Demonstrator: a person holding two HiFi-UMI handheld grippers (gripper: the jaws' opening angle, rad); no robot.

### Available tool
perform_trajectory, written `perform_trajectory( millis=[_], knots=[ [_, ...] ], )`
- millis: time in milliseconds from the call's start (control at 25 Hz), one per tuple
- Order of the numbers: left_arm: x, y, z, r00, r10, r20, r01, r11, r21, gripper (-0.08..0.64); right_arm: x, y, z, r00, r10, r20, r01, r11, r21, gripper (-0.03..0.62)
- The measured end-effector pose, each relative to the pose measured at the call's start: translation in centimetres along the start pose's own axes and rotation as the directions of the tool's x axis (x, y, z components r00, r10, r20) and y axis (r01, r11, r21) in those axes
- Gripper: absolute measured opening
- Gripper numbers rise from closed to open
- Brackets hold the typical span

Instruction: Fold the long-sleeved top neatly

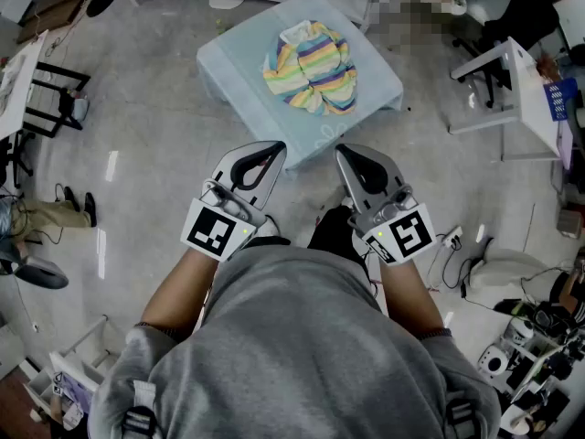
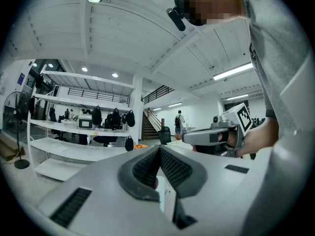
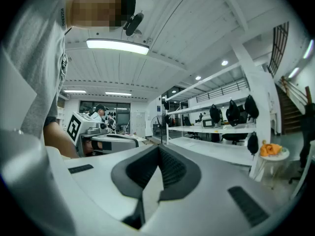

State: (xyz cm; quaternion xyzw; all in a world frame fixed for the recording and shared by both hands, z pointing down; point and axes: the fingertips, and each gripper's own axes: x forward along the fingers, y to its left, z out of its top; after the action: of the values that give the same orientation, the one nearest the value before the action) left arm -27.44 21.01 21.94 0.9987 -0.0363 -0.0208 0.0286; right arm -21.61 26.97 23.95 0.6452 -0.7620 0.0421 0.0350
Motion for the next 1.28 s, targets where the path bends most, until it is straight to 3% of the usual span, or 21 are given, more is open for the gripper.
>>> perform_trajectory(
  millis=[200,560,1040,1120,1280],
  knots=[
    [-3.4,-0.9,1.1,1.0,-0.013,0.01,0.013,0.999,0.042,0.015,-0.1,3.6,1.0,1.0,-0.014,0.021,0.014,1.0,0.007,0.008],
    [-7.0,-2.0,0.8,1.0,0.004,0.011,-0.005,1.0,0.015,0.016,-0.8,8.3,0.7,1.0,-0.015,0.004,0.015,1.0,-0.004,0.008],
    [-9.6,-1.8,0.6,0.999,0.033,0.001,-0.033,0.999,-0.004,0.021,-1.3,9.8,0.8,1.0,-0.026,-0.007,0.026,0.999,-0.021,0.009],
    [-9.9,-1.9,0.5,0.999,0.036,-0.001,-0.036,0.999,-0.005,0.066,-1.4,9.9,0.8,1.0,-0.025,-0.009,0.025,1.0,-0.018,0.018],
    [-10.1,-1.9,0.2,1.0,0.02,-0.02,-0.021,0.999,-0.03,0.199,-1.0,10.8,0.2,0.999,0.006,-0.046,-0.007,0.999,-0.036,0.158]
  ],
)
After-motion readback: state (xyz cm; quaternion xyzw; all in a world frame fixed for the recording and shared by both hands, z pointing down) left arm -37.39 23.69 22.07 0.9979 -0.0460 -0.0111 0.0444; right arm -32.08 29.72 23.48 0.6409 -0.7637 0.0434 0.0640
